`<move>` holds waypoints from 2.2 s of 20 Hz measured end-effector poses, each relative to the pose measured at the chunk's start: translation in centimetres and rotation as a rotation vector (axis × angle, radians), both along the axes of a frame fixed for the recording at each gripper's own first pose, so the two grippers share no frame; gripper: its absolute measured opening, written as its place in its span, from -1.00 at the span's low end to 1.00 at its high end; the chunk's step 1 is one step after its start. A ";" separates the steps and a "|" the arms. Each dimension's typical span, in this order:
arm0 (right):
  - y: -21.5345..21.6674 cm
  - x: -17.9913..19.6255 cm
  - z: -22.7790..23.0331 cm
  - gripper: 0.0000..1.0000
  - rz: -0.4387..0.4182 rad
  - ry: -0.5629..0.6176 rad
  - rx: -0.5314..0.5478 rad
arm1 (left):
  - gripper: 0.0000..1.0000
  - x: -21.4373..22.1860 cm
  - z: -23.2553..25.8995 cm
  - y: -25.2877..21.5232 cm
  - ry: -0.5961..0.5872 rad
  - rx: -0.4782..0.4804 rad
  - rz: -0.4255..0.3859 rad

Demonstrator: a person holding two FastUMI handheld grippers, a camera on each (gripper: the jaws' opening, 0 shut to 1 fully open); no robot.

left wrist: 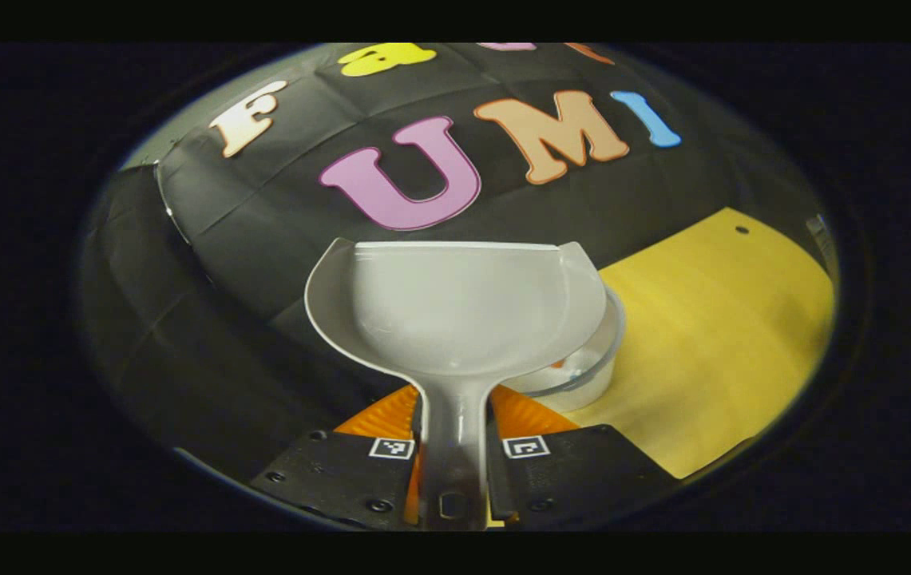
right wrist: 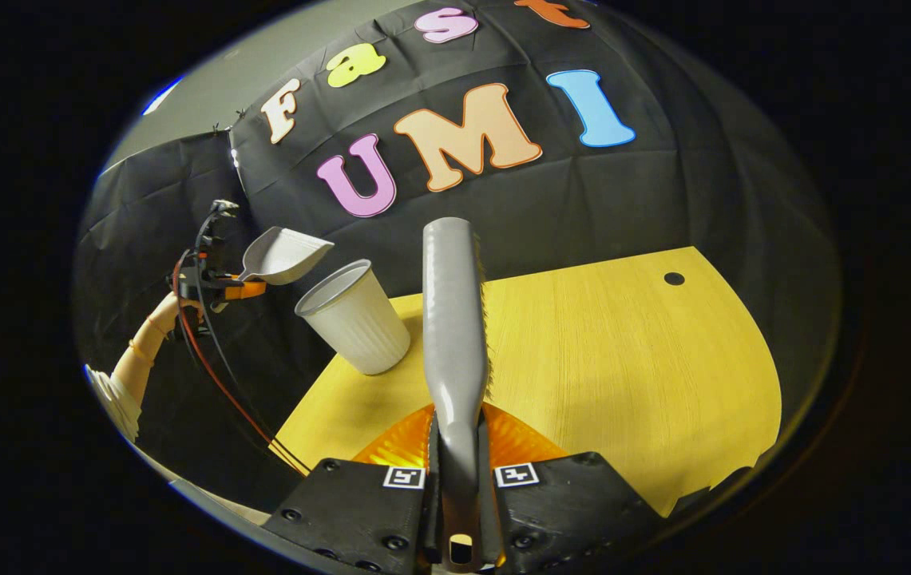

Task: Pick up the small broom and dustpan from the desktop, sweep the trash into the dustpan with the broom, and then empty the trash into the garbage bin.

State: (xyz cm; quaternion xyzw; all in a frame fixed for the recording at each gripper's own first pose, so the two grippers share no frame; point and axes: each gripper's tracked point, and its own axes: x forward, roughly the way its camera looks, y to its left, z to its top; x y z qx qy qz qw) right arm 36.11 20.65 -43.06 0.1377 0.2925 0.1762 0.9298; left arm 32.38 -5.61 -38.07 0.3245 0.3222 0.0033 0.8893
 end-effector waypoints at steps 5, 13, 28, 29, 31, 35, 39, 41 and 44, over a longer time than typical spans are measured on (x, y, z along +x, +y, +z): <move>-0.4 0.1 -0.9 -0.67 -0.021 0.012 0.006 | -0.43 -2.3 -1.2 -12.1 0.001 -0.265 -0.109; -4.2 -2.3 -6.8 -0.67 -0.108 0.112 -0.032 | -0.47 -10.2 -13.9 -25.6 0.128 -0.466 -0.158; -1.8 -0.9 -21.2 -0.67 -0.106 0.416 -0.180 | -0.46 -20.8 -32.9 -24.2 0.348 -0.530 0.227; -1.5 -0.6 -21.5 -0.67 -0.110 0.430 -0.191 | -0.46 -21.0 -33.3 -23.9 0.361 -0.531 0.248; -1.2 -0.4 -21.9 -0.67 -0.119 0.449 -0.195 | -0.46 -21.5 -33.5 -23.5 0.372 -0.500 0.269; -1.2 -0.4 -21.8 -0.67 -0.120 0.480 -0.210 | -0.43 -21.7 -34.0 -23.7 0.402 -0.486 0.281; -1.4 -0.7 -22.1 -0.65 -0.121 0.498 -0.205 | -0.39 -21.5 -34.0 -23.7 0.399 -0.463 0.284; -1.5 -0.9 -21.6 -0.59 -0.125 0.494 -0.190 | -0.36 -21.3 -33.4 -24.1 0.384 -0.454 0.277; -1.8 -1.3 -20.9 -0.15 -0.121 0.481 -0.165 | -0.02 -21.2 -32.9 -25.1 0.339 -0.456 0.251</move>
